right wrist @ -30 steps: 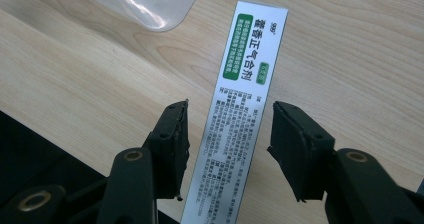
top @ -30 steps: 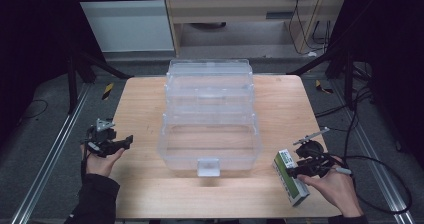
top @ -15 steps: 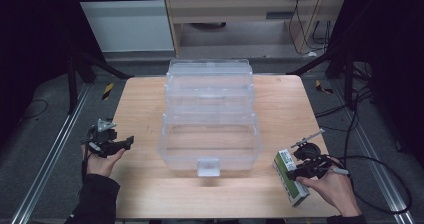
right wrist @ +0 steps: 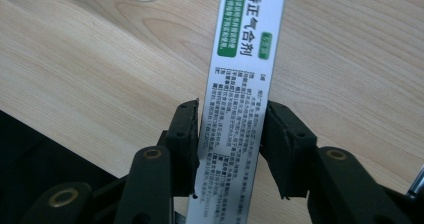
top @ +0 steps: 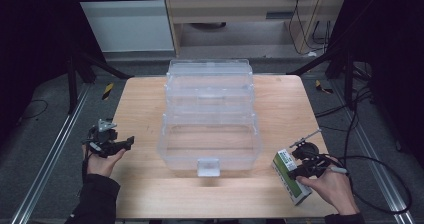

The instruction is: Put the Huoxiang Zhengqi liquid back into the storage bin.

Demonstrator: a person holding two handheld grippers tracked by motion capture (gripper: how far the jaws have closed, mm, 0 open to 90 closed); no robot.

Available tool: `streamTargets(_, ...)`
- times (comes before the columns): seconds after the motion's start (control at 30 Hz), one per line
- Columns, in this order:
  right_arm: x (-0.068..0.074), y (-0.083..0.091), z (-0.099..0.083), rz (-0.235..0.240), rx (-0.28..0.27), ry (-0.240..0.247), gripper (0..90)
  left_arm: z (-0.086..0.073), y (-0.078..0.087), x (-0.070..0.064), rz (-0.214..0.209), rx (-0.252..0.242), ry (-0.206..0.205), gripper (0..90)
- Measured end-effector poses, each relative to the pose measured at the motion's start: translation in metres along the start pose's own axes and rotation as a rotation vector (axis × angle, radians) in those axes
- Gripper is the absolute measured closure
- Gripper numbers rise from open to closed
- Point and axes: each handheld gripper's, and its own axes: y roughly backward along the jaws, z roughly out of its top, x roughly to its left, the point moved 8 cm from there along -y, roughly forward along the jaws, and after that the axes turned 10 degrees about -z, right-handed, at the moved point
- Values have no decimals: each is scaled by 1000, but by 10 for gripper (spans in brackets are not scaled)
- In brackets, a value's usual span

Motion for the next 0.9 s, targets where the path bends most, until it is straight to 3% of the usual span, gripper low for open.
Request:
streamTargets(0.33, 0, -1, 1, -21, 9, 28, 612, 0, -1, -1, 0, 5, -3, 326)
streamTargets(0.67, 0, -3, 1, -31, 32, 9, 634, -1, -1, -1, -1, 9, -2, 326)
streamTargets(0.9, 0, -3, 2, -36, 33, 37, 639, -1, -1, 0, 0, 10, -1, 326)
